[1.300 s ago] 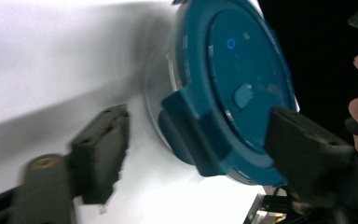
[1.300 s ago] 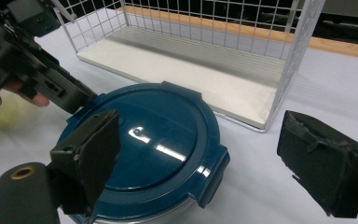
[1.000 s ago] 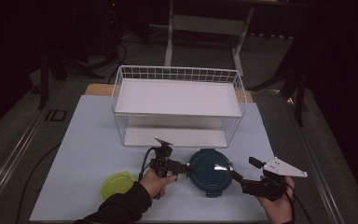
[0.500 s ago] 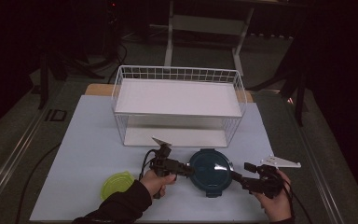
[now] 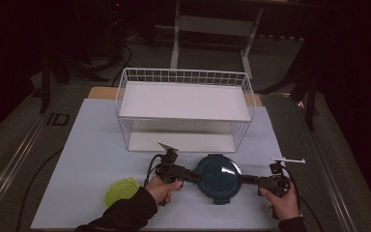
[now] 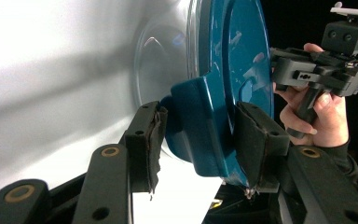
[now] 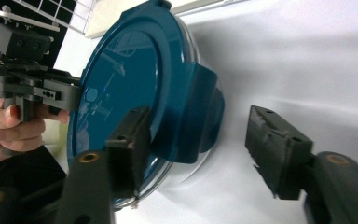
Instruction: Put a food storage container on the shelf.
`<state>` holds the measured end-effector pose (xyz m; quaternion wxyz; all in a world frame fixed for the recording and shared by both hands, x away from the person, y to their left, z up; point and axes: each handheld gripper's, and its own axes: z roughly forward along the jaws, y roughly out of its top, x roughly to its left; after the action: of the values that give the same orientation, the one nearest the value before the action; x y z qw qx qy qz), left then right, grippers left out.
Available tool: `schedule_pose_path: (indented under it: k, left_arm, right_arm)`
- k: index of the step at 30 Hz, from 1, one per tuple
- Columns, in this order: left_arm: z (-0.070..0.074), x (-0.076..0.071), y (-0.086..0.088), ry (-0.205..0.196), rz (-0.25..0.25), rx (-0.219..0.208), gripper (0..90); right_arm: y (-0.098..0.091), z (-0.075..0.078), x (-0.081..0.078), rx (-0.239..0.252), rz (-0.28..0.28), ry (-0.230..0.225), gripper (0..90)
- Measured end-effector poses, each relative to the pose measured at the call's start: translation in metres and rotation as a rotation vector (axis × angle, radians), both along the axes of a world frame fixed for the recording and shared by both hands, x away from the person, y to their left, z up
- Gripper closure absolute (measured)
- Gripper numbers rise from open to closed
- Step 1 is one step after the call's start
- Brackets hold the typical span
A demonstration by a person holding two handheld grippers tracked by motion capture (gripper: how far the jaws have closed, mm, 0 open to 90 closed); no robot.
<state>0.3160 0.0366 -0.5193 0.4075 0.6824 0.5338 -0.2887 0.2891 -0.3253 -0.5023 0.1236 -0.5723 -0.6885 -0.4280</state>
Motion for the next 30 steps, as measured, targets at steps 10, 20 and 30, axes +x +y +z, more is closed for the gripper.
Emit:
schedule_pose_path:
  k: [10, 20, 30]
  left_arm:
    - [0.001, 0.000, 0.000, 0.003, -0.010, 0.008, 52.0]
    - [0.000, 0.002, 0.001, 0.033, -0.016, 0.001, 52.0]
    - [-0.001, -0.001, 0.001, 0.057, -0.004, -0.017, 52.2]
  right_arm:
    - [0.005, -0.002, 0.004, 0.045, 0.010, 0.073, 49.1]
    - [0.001, -0.009, 0.011, 0.130, 0.005, 0.191, 50.3]
    - [0.001, -0.007, 0.011, 0.122, 0.006, 0.222, 51.6]
